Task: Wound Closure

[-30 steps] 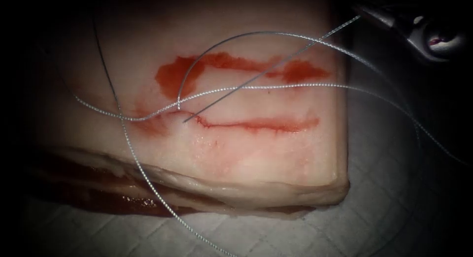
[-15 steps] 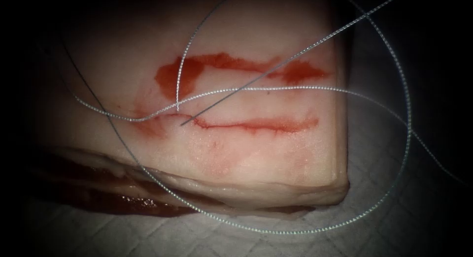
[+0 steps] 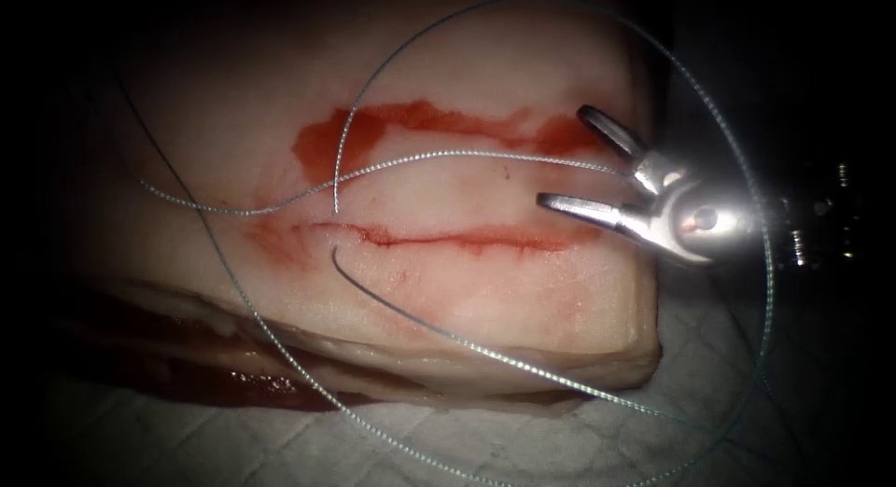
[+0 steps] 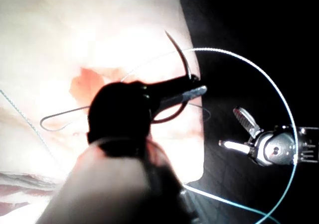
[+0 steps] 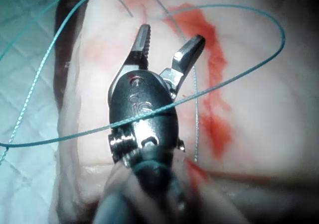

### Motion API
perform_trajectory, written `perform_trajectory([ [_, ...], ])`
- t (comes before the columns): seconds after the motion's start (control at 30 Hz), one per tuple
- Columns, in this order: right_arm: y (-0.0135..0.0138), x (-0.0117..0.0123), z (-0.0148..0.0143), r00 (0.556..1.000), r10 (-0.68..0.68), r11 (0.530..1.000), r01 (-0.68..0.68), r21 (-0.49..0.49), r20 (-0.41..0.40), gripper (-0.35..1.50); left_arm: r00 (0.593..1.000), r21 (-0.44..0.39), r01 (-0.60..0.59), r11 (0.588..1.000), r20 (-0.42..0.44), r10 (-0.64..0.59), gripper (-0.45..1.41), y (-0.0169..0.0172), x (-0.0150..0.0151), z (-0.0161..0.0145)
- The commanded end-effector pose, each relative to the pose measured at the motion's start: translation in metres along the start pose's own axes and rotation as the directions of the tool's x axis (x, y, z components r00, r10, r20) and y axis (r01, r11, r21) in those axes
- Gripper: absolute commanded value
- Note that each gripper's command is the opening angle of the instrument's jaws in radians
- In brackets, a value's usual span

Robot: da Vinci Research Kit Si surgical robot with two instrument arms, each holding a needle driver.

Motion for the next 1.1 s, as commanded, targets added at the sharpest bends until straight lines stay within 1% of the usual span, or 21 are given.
perform_trajectory([
  [0.03,0.002,0.0002,0.0023,1.0,-0.004,1.0,0.005,-0.028,0.003,0.68,1.0,0.003,-0.001,1.0,-0.002,0.001,-0.45,0.0006,0.0004,0.0004],
  [0.1,0.0028,0.0001,0.0033,1.0,-0.008,0.999,0.008,-0.045,0.014,0.64,1.0,0.003,-0.001,1.0,-0.002,0.001,-0.45,0.0006,0.0004,0.0004],
  [0.2,0.0039,0.0,0.0055,1.0,-0.012,0.998,0.013,-0.062,0.025,0.47,1.0,0.003,-0.002,1.0,-0.002,0.002,-0.45,0.0006,0.0005,0.0004],
  [0.23,0.0044,0.0001,0.0064,0.999,-0.015,0.998,0.017,-0.068,0.03,0.42,1.0,0.003,-0.003,1.0,-0.001,0.003,-0.45,0.0007,0.0006,0.0005],
  [0.27,0.0048,0.0003,0.0071,0.999,-0.018,0.997,0.021,-0.074,0.035,0.32,1.0,0.005,-0.003,1.0,-0.004,0.003,-0.45,0.0007,0.0007,0.0005],
  [0.3,0.0053,0.0007,0.0078,0.999,-0.023,0.997,0.026,-0.077,0.038,0.29,1.0,0.005,-0.004,1.0,-0.003,0.004,-0.45,0.0007,0.0007,0.0005],
  [0.4,0.0067,0.0024,0.0099,0.998,-0.048,0.995,0.051,-0.09,0.036,0.26,1.0,0.005,-0.004,1.0,-0.003,0.004,-0.45,0.0007,0.0008,0.0006],
  [0.5,0.0078,0.0044,0.0114,0.993,-0.116,0.986,0.116,-0.123,0.004,0.2,1.0,0.005,-0.004,1.0,-0.003,0.004,-0.45,0.0007,0.0008,0.0006],
  [0.53,0.008,0.0049,0.0117,0.989,-0.145,0.981,0.143,-0.131,-0.003,0.14,1.0,0.005,-0.004,1.0,-0.003,0.004,-0.45,0.0006,0.0008,0.0006],
  [0.57,0.0081,0.0055,0.0121,0.986,-0.168,0.977,0.165,-0.137,-0.012,0.12,1.0,0.005,-0.004,1.0,-0.003,0.004,-0.45,0.0006,0.0008,0.0006],
  [0.63,0.0079,0.0063,0.0126,0.979,-0.201,0.971,0.197,-0.133,-0.02,0.09,1.0,0.005,-0.004,1.0,-0.003,0.004,-0.45,0.0006,0.0008,0.0006],
  [0.67,0.0076,0.0066,0.0129,0.978,-0.208,0.971,0.204,-0.127,-0.024,0.0,1.0,0.005,-0.004,1.0,-0.003,0.004,-0.45,0.0006,0.0008,0.0006],
  [0.8,0.0068,0.0074,0.0133,0.971,-0.235,0.969,0.23,-0.091,-0.051,-0.2,1.0,0.005,-0.004,1.0,-0.003,0.004,-0.45,0.0006,0.0008,0.0006],
  [0.9,0.0069,0.0081,0.0136,0.962,-0.264,0.961,0.257,-0.102,-0.065,-0.23,1.0,0.005,-0.004,1.0,-0.003,0.004,-0.45,0.0006,0.0008,0.0006],
  [1.03,0.0075,0.009,0.0138,0.958,-0.276,0.957,0.266,-0.113,-0.083,-0.23,1.0,0.005,-0.004,1.0,-0.003,0.004,-0.45,0.0005,0.0008,0.0006],
  [1.1,0.0078,0.0094,0.0137,0.956,-0.28,0.954,0.268,-0.134,-0.083,-0.2,1.0,0.006,-0.003,1.0,-0.003,0.003,-0.45,0.0005,0.0008,0.0006],
])
